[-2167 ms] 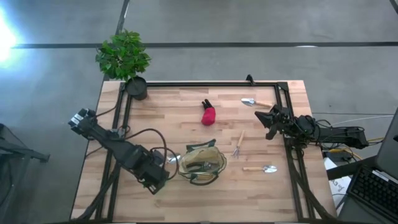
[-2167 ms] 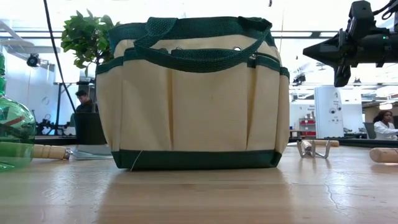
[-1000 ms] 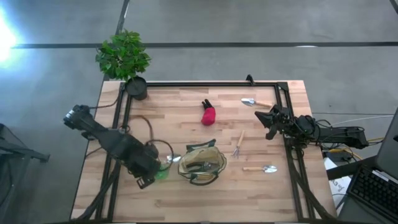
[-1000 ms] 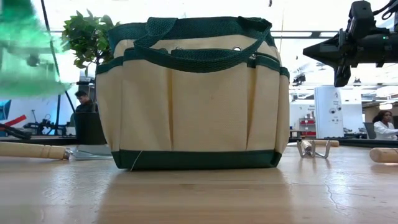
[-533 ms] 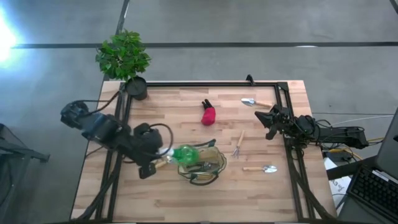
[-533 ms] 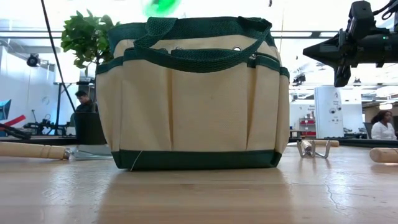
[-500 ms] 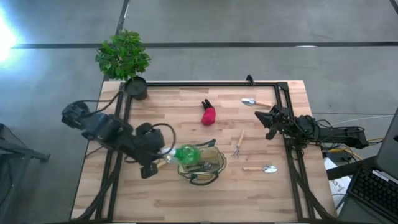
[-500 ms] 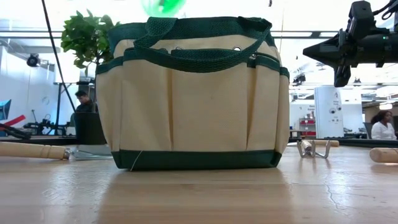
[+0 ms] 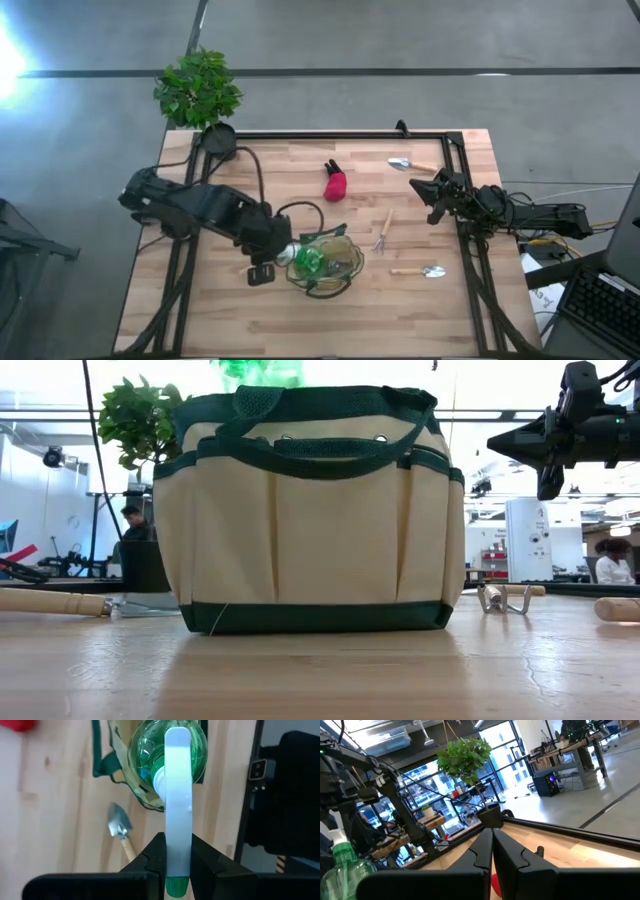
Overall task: Pick & Place Garden tools in Gardening bag
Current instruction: Put the spray bottle into the gardening bag
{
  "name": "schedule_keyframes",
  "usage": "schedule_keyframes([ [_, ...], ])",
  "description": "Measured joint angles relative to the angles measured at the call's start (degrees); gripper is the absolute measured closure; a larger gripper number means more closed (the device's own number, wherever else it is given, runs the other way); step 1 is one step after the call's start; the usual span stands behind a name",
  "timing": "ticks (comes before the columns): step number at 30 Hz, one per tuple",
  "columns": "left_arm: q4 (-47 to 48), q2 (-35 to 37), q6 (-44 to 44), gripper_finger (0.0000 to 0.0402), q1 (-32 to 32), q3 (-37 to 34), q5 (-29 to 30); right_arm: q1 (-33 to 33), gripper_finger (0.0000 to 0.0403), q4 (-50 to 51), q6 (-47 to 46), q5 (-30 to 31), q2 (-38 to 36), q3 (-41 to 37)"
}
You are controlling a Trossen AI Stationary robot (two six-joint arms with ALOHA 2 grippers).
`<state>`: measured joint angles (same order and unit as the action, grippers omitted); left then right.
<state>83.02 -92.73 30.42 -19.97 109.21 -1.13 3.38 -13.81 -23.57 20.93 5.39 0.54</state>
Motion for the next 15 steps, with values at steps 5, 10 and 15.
schedule_keyframes([
  [5,0.2,-1.3,-2.0,0.0348,0.3,0.0,-1.4,0.0,0.0394,0.1,0.0,0.0,0.0,0.0],
  [10,0.7,-2.3,-3.9,0.0348,0.4,0.0,-1.8,0.0,0.0394,0.1,0.1,0.0,0.0,0.0],
  [15,1.2,-3.3,-5.4,0.0348,1.0,0.0,-2.0,0.0,0.0394,0.1,0.0,0.0,0.0,0.0],
])
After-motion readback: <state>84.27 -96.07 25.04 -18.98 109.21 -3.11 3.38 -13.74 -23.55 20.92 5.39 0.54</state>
